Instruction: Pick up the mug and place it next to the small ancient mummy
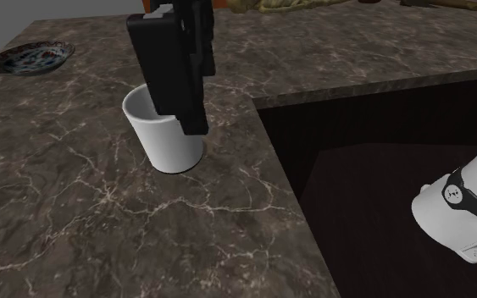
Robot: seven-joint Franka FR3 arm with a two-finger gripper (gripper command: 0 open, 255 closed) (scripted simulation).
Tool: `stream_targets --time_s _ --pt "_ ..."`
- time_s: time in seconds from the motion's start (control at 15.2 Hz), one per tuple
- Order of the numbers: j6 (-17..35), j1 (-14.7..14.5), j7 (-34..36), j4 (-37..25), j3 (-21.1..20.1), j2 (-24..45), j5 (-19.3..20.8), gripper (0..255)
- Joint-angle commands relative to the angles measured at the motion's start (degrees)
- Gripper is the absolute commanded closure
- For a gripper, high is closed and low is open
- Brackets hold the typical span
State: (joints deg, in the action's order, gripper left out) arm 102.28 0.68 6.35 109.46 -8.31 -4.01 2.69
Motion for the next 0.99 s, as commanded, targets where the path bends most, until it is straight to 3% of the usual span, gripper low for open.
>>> stream_targets --time_s 0.0,0.2,0.66,0.92 --pt "-0.2 -0.1 0.3 -5.1 -0.2 5.0 0.8 0" --pt "-1.3 -0.6 1.0 -12.1 -0.5 11.3 1.8 0" --pt "4.1 -0.4 1.1 -7.0 -0.3 11.5 1.9 0" --pt "4.5 -0.4 1.1 -6.6 -0.3 11.6 1.9 0"
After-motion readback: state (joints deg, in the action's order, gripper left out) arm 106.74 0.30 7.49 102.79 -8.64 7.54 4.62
